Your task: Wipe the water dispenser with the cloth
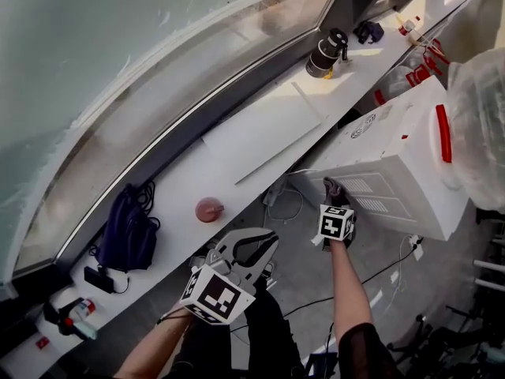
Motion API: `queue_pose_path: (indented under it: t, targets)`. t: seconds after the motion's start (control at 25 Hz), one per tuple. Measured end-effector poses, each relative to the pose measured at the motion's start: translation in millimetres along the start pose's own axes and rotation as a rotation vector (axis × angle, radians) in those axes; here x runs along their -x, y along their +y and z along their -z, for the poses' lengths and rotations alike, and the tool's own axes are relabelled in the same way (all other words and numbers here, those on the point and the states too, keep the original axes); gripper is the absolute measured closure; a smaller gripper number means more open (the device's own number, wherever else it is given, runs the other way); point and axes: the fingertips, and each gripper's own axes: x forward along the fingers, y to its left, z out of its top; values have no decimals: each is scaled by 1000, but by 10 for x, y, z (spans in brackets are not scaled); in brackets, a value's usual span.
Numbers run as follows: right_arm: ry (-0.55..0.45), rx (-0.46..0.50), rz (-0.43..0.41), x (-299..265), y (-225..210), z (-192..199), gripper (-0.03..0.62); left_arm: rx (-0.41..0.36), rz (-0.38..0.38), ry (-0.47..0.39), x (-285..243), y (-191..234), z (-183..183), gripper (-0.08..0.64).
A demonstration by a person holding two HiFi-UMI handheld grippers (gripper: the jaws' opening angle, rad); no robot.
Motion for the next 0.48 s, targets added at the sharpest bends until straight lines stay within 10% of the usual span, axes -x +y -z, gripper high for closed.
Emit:
queue_pose_path:
  t: [0.24, 0.48]
  targets:
    - [105, -100, -23, -301, 64, 321, 489, 3, -12, 8, -32, 49, 95, 529]
    - [-27, -44, -120, 273, 198, 131, 489, 18, -27, 41, 48, 25, 74, 529]
